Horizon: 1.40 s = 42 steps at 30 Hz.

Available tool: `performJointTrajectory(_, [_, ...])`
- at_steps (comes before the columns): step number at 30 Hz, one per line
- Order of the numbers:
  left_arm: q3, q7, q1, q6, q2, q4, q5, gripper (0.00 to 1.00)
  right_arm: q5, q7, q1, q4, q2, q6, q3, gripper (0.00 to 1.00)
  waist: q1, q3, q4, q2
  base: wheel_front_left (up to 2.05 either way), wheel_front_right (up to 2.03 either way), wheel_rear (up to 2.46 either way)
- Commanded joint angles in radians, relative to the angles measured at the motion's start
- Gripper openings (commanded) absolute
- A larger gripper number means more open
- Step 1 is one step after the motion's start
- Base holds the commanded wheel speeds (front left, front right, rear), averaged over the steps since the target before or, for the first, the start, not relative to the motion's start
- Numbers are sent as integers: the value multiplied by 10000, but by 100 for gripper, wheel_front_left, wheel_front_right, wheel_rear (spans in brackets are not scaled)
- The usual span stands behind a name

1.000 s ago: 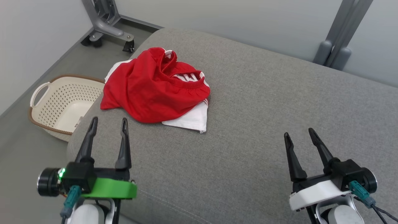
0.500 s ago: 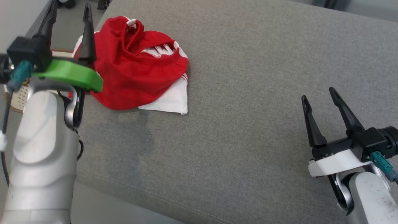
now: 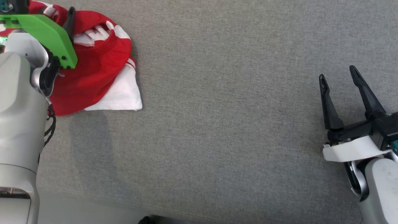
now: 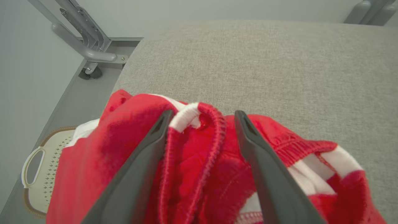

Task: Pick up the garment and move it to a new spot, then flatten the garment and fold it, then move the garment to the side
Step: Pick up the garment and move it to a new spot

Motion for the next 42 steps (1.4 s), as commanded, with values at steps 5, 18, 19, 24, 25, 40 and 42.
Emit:
performJointTrajectory(5, [-115,-419,-187,21,-55,1208,19,50,-80,-28,-33,-18,-49,1,-54,100,-1,659,-410,0,0,0,0])
performJointTrajectory(18, [-525,-3472,-205,-7,-48,1458,210,0,173,-17,283,361,384,-2,184,100,-1,-820,-73,0,0,0,0])
performJointTrajectory(19, [-623,-3585,-236,-8,1,1319,242,0,190,-17,343,406,458,-2,205,100,-1,-1033,-75,0,0,0,0])
performJointTrajectory(24, [-1085,-3813,-321,-10,190,387,260,0,314,-18,696,617,905,-2,294,100,-1,-2216,-182,0,0,0,0])
performJointTrajectory(25, [-1192,-3763,-337,-11,232,154,221,0,351,-18,771,659,1002,-2,324,100,-1,-2459,-246,0,0,0,0])
performJointTrajectory(40, [-1695,-1711,-231,160,889,-3816,-36,0,622,-18,1449,799,1784,-2,438,100,-1,-4285,-2447,0,0,0,0])
performJointTrajectory(42, [-1701,-1439,-82,245,853,-4349,-142,0,638,-18,1473,787,1795,-2,431,100,-1,-4327,-2865,0,0,0,0])
